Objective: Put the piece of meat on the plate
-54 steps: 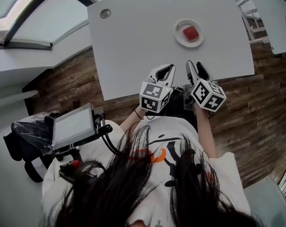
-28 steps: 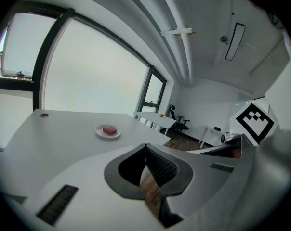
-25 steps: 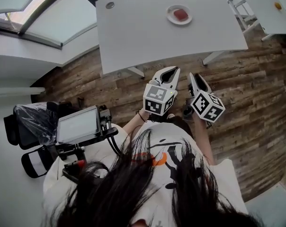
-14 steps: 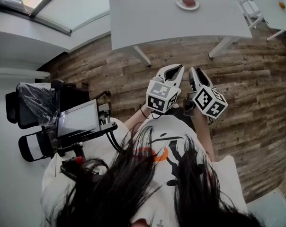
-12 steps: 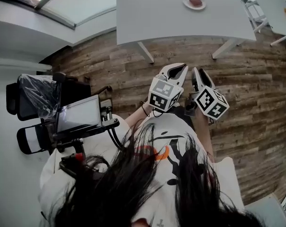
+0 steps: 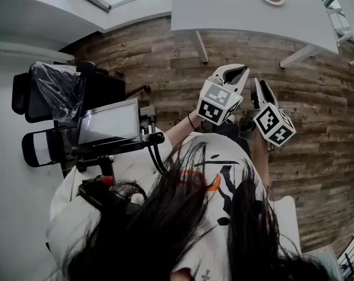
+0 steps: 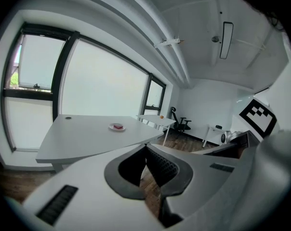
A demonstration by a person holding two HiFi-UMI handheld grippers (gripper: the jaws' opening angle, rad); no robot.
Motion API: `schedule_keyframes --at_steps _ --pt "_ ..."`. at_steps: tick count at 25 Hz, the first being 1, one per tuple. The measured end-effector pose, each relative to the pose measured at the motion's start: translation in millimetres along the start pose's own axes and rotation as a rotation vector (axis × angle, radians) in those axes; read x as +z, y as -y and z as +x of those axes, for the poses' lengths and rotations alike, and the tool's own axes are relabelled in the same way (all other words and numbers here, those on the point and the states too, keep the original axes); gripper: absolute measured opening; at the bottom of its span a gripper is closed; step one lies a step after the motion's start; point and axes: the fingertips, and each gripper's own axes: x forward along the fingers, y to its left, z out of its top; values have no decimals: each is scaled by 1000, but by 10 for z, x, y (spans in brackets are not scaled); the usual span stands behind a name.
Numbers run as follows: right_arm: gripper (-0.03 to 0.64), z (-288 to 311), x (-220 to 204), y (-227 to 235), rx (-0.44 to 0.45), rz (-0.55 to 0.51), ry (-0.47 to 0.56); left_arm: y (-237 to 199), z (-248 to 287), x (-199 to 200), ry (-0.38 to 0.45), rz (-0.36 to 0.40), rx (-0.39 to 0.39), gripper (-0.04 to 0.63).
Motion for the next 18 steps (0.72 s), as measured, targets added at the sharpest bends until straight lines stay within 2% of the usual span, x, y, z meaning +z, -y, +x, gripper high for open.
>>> schedule_keyframes --at_steps 7,18 --pt "137 -144 -664 -709 -8 4 10 -227 -954 -361 -13 -2 -25 6" --pt "137 -631 -1457 -1485 -55 45 108 -406 -2069 -589 26 24 -109 6"
